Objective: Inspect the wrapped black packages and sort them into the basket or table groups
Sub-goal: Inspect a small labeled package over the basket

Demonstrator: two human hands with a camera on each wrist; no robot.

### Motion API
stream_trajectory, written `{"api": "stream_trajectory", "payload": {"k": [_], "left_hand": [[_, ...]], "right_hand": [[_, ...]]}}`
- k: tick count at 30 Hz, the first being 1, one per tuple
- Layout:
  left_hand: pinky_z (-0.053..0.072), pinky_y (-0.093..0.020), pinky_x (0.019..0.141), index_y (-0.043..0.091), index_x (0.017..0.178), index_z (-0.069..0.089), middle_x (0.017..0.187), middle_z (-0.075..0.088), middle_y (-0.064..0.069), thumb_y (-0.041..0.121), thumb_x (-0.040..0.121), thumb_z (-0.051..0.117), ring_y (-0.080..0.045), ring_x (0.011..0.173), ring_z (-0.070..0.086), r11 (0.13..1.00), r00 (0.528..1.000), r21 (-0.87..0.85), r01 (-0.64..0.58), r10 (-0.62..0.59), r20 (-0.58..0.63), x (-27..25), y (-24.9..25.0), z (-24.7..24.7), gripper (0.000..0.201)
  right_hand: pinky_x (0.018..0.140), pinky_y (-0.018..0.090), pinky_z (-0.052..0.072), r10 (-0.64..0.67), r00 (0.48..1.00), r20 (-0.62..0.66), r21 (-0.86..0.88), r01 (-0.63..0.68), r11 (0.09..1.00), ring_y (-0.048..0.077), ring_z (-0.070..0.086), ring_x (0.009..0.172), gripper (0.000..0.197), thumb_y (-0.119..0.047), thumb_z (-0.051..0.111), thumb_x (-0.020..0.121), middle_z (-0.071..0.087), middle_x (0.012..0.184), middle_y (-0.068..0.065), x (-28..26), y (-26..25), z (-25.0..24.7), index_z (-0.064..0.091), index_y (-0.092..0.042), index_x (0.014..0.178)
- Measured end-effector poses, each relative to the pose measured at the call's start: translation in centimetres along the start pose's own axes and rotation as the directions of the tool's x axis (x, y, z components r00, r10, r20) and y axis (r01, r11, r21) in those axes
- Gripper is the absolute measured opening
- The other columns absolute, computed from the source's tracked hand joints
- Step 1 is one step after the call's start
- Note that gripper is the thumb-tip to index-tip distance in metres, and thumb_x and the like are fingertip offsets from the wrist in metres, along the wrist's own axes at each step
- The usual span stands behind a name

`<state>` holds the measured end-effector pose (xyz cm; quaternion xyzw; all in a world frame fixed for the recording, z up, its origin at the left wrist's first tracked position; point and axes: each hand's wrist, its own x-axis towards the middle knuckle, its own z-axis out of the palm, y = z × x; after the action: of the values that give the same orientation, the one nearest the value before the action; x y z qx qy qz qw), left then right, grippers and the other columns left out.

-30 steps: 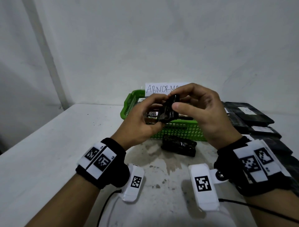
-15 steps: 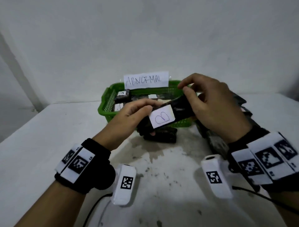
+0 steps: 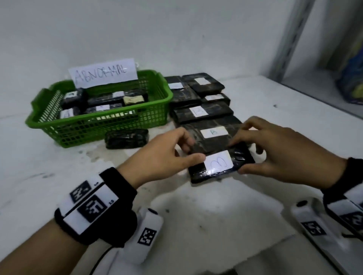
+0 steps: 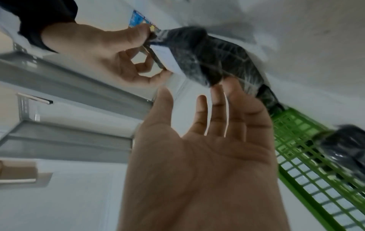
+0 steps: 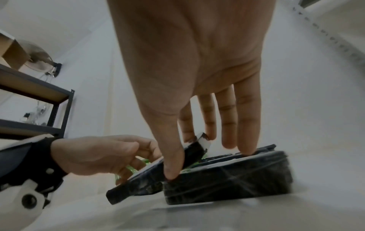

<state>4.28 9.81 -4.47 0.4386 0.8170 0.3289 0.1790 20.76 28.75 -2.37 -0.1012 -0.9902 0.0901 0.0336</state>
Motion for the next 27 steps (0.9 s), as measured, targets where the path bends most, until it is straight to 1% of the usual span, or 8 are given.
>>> {"api": "stream_trajectory", "payload": {"k": [3,5,7,9,13,18,21,27], "left_hand": [[0.05,-0.024,0.068,0.027,0.088,0.063,0.09,0.066,0.01,0.048,0.087,0.068,-0.007,0.077,0.063,0.977,0.998,0.209,-0.043,0.032,0.055,0.3,1.2,0.4,0.022],[0.049,-0.018,0.068,0.028,0.092,0.069,0.092,0.069,0.012,0.044,0.093,0.062,0.0,0.078,0.062,0.954,0.981,0.281,-0.102,0.049,0.19,0.6,2.2,0.9,0.018],[0.045,-0.009,0.062,0.027,0.103,0.073,0.094,0.072,0.013,0.036,0.098,0.059,0.005,0.073,0.062,0.963,0.942,0.242,-0.117,0.031,0.333,1.2,2.8,1.6,0.018],[0.041,-0.006,0.053,0.023,0.11,0.074,0.092,0.075,0.009,0.024,0.098,0.06,0.001,0.07,0.065,0.974,0.925,0.21,-0.083,-0.003,0.381,1.9,3.1,2.3,0.019],[0.049,-0.011,0.053,0.022,0.112,0.074,0.09,0.075,0.007,0.013,0.096,0.061,-0.011,0.081,0.072,0.977,0.944,0.209,-0.052,-0.02,0.33,2.3,2.7,2.8,0.023],[0.062,-0.031,0.074,0.023,0.124,0.069,0.108,0.074,0.011,0.021,0.098,0.061,-0.007,0.091,0.07,0.986,0.955,0.167,-0.017,-0.033,0.293,1.3,1.9,0.3,0.027],[0.062,-0.034,0.077,0.023,0.126,0.068,0.115,0.072,0.011,0.025,0.098,0.061,-0.008,0.094,0.07,0.986,0.968,0.164,-0.007,-0.035,0.249,0.3,1.2,-1.4,0.029],[0.062,-0.03,0.075,0.019,0.119,0.07,0.102,0.075,0.007,0.025,0.101,0.057,-0.009,0.091,0.071,0.99,0.989,0.007,0.137,-0.138,0.046,-1.1,-0.4,-3.9,0.023]], "right_hand": [[0.068,0.029,0.044,0.067,0.992,0.11,-0.151,-0.05,0.987,0.007,0.057,0.09,0.051,-0.063,0.076,0.072,0.047,0.112,-0.022,-0.4,1.5,0.0,0.057,-0.047,0.117],[0.069,0.03,0.042,0.059,0.988,0.145,-0.218,-0.026,0.976,0.011,0.058,0.096,0.052,-0.063,0.075,0.074,0.052,0.114,-0.02,-0.3,1.9,0.3,0.055,-0.044,0.117],[0.064,0.029,0.036,0.027,0.988,0.154,-0.236,0.01,0.972,0.013,0.054,0.091,0.05,-0.055,0.076,0.077,0.051,0.115,-0.02,0.0,1.8,0.8,0.049,-0.041,0.117],[0.064,0.029,0.034,-0.033,0.984,0.176,-0.22,0.072,0.973,0.013,0.052,0.088,0.04,-0.041,0.074,0.082,0.049,0.115,-0.018,0.5,1.4,1.3,0.049,-0.039,0.112],[0.065,0.029,0.033,-0.096,0.978,0.183,-0.248,0.141,0.959,0.015,0.057,0.097,0.023,-0.027,0.066,0.087,0.058,0.111,-0.015,1.5,1.0,2.0,0.047,-0.038,0.094],[0.06,0.027,0.032,-0.091,0.98,0.179,-0.252,0.135,0.958,0.012,0.056,0.087,0.017,-0.043,0.069,0.083,0.062,0.097,-0.016,2.8,0.0,1.3,0.056,-0.036,0.093],[0.06,0.026,0.033,-0.094,0.981,0.167,-0.216,0.13,0.968,0.011,0.051,0.08,0.02,-0.047,0.072,0.082,0.06,0.088,-0.017,4.0,-1.9,-0.1,0.061,-0.037,0.095],[0.073,0.03,0.05,-0.121,0.992,0.043,0.036,0.12,0.992,0.008,0.063,0.079,0.014,-0.039,0.078,0.08,0.067,0.078,-0.014,9.6,-6.2,-1.1,0.07,-0.029,0.087]]}}
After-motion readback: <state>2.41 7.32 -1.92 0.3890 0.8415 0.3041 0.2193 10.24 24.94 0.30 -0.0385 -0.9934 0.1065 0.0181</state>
